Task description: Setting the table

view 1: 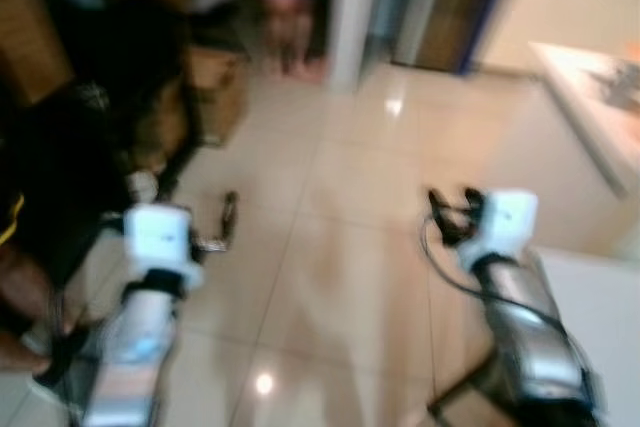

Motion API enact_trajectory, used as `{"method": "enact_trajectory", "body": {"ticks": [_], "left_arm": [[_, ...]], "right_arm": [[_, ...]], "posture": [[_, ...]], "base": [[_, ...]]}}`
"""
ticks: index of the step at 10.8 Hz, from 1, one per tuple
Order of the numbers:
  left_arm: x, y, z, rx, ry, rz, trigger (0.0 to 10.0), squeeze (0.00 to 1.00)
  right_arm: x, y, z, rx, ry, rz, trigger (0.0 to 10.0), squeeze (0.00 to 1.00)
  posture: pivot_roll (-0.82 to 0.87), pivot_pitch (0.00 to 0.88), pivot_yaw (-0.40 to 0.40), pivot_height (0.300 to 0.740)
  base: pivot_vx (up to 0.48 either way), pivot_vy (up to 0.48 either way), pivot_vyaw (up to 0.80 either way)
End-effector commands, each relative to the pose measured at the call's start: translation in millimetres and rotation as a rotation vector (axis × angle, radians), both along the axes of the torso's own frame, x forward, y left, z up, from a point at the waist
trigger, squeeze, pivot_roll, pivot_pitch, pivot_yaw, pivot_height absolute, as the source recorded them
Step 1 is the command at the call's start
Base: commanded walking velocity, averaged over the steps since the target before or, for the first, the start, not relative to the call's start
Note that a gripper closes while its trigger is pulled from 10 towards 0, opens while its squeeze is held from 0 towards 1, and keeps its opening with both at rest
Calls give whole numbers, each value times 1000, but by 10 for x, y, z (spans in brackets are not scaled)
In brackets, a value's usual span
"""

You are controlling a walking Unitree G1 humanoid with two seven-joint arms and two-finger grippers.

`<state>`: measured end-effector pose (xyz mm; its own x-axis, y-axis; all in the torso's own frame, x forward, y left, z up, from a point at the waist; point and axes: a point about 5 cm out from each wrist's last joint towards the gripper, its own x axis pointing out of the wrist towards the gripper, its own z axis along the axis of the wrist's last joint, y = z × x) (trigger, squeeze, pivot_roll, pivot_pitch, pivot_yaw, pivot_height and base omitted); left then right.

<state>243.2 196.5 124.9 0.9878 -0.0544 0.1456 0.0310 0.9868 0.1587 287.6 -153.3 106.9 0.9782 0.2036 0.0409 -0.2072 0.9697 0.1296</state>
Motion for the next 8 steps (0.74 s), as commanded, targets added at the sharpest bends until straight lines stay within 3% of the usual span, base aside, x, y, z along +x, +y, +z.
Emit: {"method": "enact_trajectory", "body": {"ticks": [1,8], "left_arm": [[30,-78,31,-3,-8,-28,10000,0],[44,9,36,7,-8,-14,10000,0]], "right_arm": [[-4,-152,16,-1,1,-46,10000,0],[27,-61,25,1,-9,-25,10000,0]], "posture": [[78,0,-72,740],[84,0,-64,740]], "base": [[386,0,0],[392,0,0]]}}
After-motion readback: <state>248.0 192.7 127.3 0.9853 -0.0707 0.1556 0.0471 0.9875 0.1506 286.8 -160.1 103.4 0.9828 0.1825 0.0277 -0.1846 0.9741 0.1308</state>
